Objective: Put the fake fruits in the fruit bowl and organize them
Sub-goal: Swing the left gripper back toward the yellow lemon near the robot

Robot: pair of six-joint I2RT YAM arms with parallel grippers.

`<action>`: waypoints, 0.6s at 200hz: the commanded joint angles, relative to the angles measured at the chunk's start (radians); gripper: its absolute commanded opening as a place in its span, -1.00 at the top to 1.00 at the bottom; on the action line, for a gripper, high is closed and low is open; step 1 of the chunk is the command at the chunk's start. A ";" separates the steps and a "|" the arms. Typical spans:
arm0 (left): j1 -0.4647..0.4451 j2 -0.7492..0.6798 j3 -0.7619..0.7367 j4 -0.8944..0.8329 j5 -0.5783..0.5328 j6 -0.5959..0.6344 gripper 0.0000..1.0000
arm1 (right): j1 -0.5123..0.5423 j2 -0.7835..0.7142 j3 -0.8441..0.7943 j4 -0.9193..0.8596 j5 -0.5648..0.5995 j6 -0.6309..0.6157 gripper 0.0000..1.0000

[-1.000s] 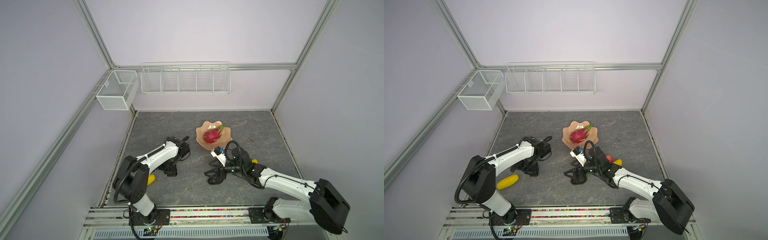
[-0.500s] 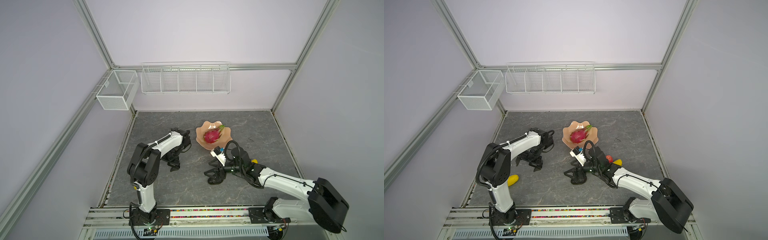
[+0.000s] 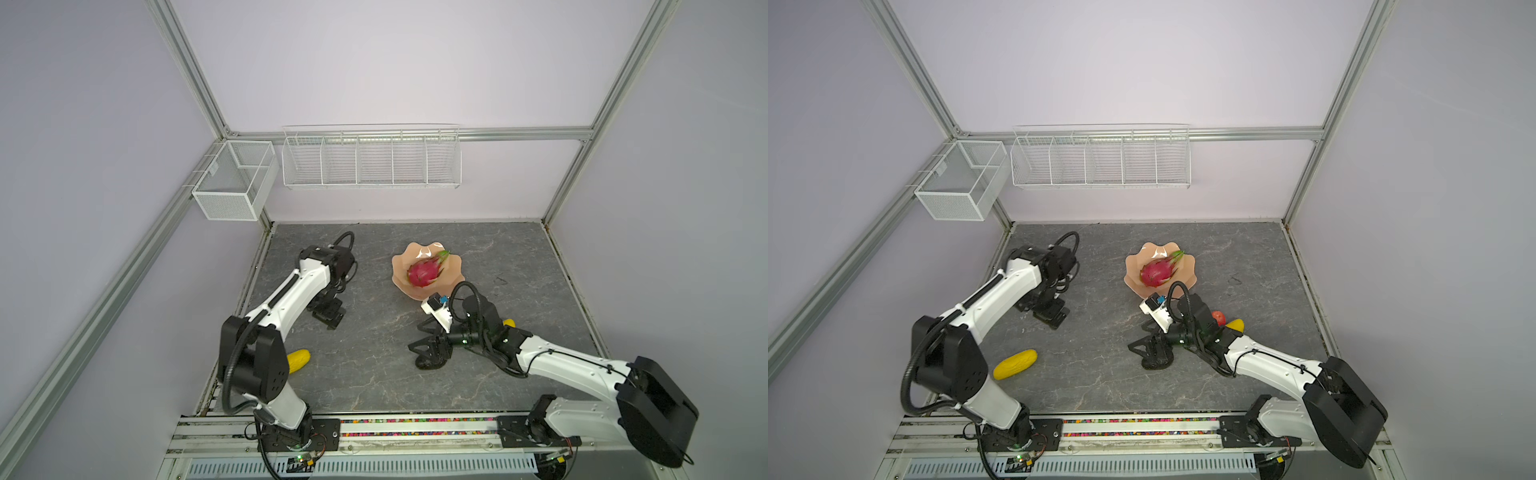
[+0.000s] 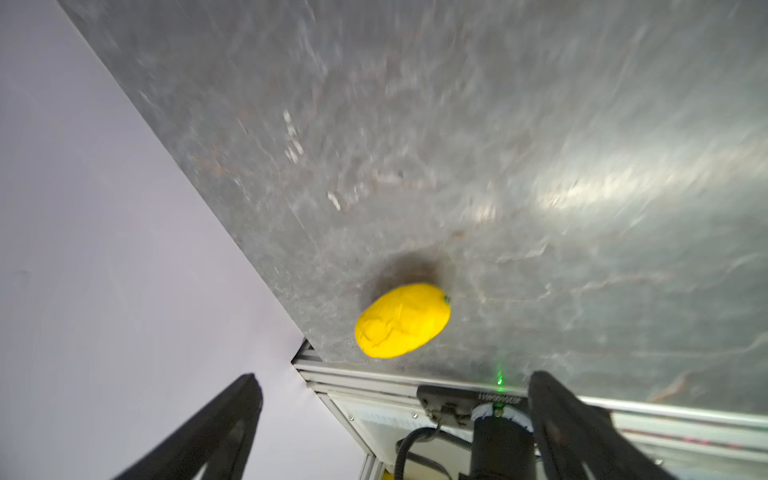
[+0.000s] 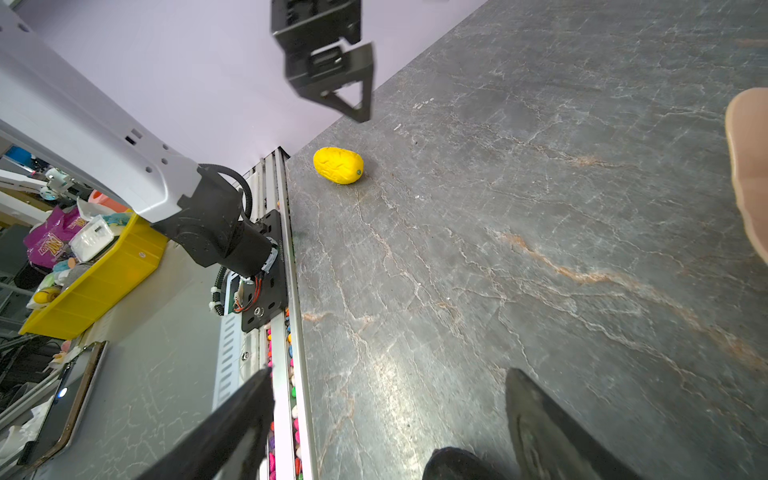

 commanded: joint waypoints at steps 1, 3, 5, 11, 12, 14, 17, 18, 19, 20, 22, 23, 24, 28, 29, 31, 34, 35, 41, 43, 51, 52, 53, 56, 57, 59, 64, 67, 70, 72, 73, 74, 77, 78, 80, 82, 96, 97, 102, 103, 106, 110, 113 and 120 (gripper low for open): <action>0.125 -0.147 -0.152 0.071 0.093 0.277 -0.99 | -0.011 -0.011 -0.009 0.004 0.006 -0.019 -0.77; 0.134 -0.164 -0.168 0.071 0.108 0.299 -0.99 | -0.011 -0.010 -0.008 0.006 0.005 -0.018 -0.77; 0.140 -0.180 -0.183 0.069 0.124 0.320 -0.98 | -0.012 -0.007 -0.007 0.007 0.002 -0.017 -0.77; 0.148 -0.233 -0.225 0.073 0.158 0.376 -0.98 | -0.013 -0.002 -0.005 0.009 -0.007 -0.013 -0.76; 0.149 -0.241 -0.233 0.075 0.163 0.382 -0.98 | -0.013 -0.001 -0.005 0.010 -0.008 -0.013 -0.76; 0.149 -0.260 -0.248 0.082 0.172 0.399 -0.99 | -0.014 0.000 -0.005 0.011 -0.011 -0.011 -0.76; 0.152 -0.285 -0.269 0.092 0.188 0.417 -1.00 | -0.014 0.003 -0.003 0.011 -0.013 -0.011 -0.76; 0.154 -0.294 -0.278 0.094 0.193 0.421 -1.00 | -0.015 0.004 -0.003 0.012 -0.014 -0.010 -0.77; 0.156 -0.304 -0.286 0.098 0.198 0.426 -1.00 | -0.015 0.005 -0.003 0.012 -0.016 -0.010 -0.76; 0.157 -0.313 -0.293 0.105 0.205 0.433 -1.00 | -0.016 0.006 -0.003 0.013 -0.018 -0.010 -0.77; 0.161 -0.331 -0.306 0.112 0.217 0.445 -1.00 | -0.016 0.006 -0.003 0.014 -0.019 -0.009 -0.76; 0.162 -0.340 -0.312 0.114 0.222 0.452 -1.00 | -0.016 0.007 -0.003 0.015 -0.020 -0.008 -0.76; 0.164 -0.347 -0.319 0.117 0.229 0.459 -1.00 | -0.016 0.007 -0.003 0.016 -0.020 -0.007 -0.76; 0.171 -0.379 -0.347 0.133 0.254 0.491 -1.00 | -0.017 0.009 -0.003 0.016 -0.020 -0.006 -0.77; 0.171 -0.386 -0.353 0.138 0.258 0.496 -1.00 | -0.017 0.009 -0.003 0.016 -0.019 -0.005 -0.76; 0.174 -0.402 -0.366 0.148 0.267 0.506 -1.00 | -0.017 0.010 -0.002 0.016 -0.020 -0.005 -0.76; 0.178 -0.424 -0.392 0.170 0.274 0.515 -1.00 | -0.017 0.010 -0.001 0.015 -0.021 -0.005 -0.76; 0.179 -0.432 -0.399 0.177 0.275 0.517 -1.00 | -0.017 0.010 -0.001 0.015 -0.021 -0.006 -0.77; 0.189 -0.465 -0.443 0.209 0.288 0.534 -1.00 | -0.017 0.009 -0.001 0.014 -0.020 -0.005 -0.76; 0.192 -0.474 -0.457 0.215 0.293 0.545 -1.00 | -0.016 0.008 -0.001 0.013 -0.020 -0.006 -0.76; 0.203 -0.494 -0.505 0.236 0.305 0.579 -1.00 | -0.017 0.007 -0.004 0.013 -0.016 -0.008 -0.76; 0.204 -0.495 -0.510 0.238 0.304 0.581 -1.00 | -0.018 0.007 -0.004 0.013 -0.016 -0.007 -0.76; 0.206 -0.495 -0.515 0.242 0.305 0.583 -1.00 | -0.017 0.007 -0.004 0.013 -0.015 -0.007 -0.76; 0.212 -0.499 -0.534 0.252 0.302 0.589 -1.00 | -0.018 0.007 -0.004 0.012 -0.013 -0.008 -0.77; 0.214 -0.499 -0.539 0.254 0.301 0.591 -1.00 | -0.017 0.007 -0.005 0.012 -0.013 -0.008 -0.77; 0.221 -0.500 -0.551 0.259 0.300 0.595 -1.00 | -0.017 0.007 -0.006 0.010 -0.011 -0.009 -0.77; 0.238 -0.495 -0.580 0.274 0.284 0.616 -1.00 | -0.018 0.007 -0.004 0.006 -0.007 -0.012 -0.77; 0.248 -0.492 -0.597 0.287 0.274 0.625 -0.99 | -0.018 0.007 -0.004 0.002 -0.005 -0.014 -0.77; 0.254 -0.489 -0.611 0.299 0.261 0.635 -0.99 | -0.018 0.008 -0.004 -0.001 -0.004 -0.015 -0.76; 0.256 -0.489 -0.621 0.308 0.252 0.642 -0.99 | -0.018 0.008 -0.003 -0.002 -0.002 -0.016 -0.76; 0.256 -0.490 -0.625 0.311 0.247 0.647 -0.98 | -0.018 0.008 -0.003 -0.003 -0.002 -0.017 -0.77; 0.256 -0.493 -0.631 0.318 0.241 0.650 -0.98 | -0.018 0.008 -0.002 -0.004 -0.001 -0.017 -0.76; 0.257 -0.498 -0.646 0.338 0.225 0.663 -0.98 | -0.019 0.008 -0.003 -0.006 0.000 -0.018 -0.76; 0.257 -0.502 -0.650 0.346 0.218 0.669 -0.99 | -0.019 0.008 -0.003 -0.006 0.000 -0.017 -0.76; 0.256 -0.508 -0.659 0.359 0.209 0.676 -0.98 | -0.020 0.009 -0.003 -0.006 0.001 -0.018 -0.76; 0.256 -0.515 -0.667 0.379 0.201 0.680 -0.99 | -0.021 0.009 -0.003 -0.006 0.002 -0.018 -0.76; 0.297 -0.549 -0.678 0.472 0.212 0.695 -1.00 | -0.022 0.013 -0.003 -0.006 0.005 -0.020 -0.76; 0.301 -0.549 -0.677 0.476 0.216 0.695 -1.00 | -0.023 0.013 -0.003 -0.007 0.005 -0.020 -0.77; 0.318 -0.550 -0.671 0.498 0.231 0.697 -1.00 | -0.022 0.015 -0.002 -0.006 0.007 -0.020 -0.77; 0.320 -0.551 -0.669 0.501 0.233 0.696 -1.00 | -0.023 0.016 -0.001 -0.007 0.008 -0.020 -0.76; 0.326 -0.548 -0.665 0.510 0.236 0.696 -1.00 | -0.022 0.017 -0.001 -0.009 0.008 -0.022 -0.77; 0.328 -0.541 -0.660 0.519 0.236 0.700 -1.00 | -0.024 0.020 0.001 -0.010 0.009 -0.022 -0.76; 0.328 -0.533 -0.658 0.522 0.233 0.705 -1.00 | -0.024 0.022 0.000 -0.011 0.007 -0.022 -0.76; 0.328 -0.512 -0.650 0.523 0.226 0.719 -0.99 | -0.026 0.026 0.002 -0.014 0.006 -0.023 -0.76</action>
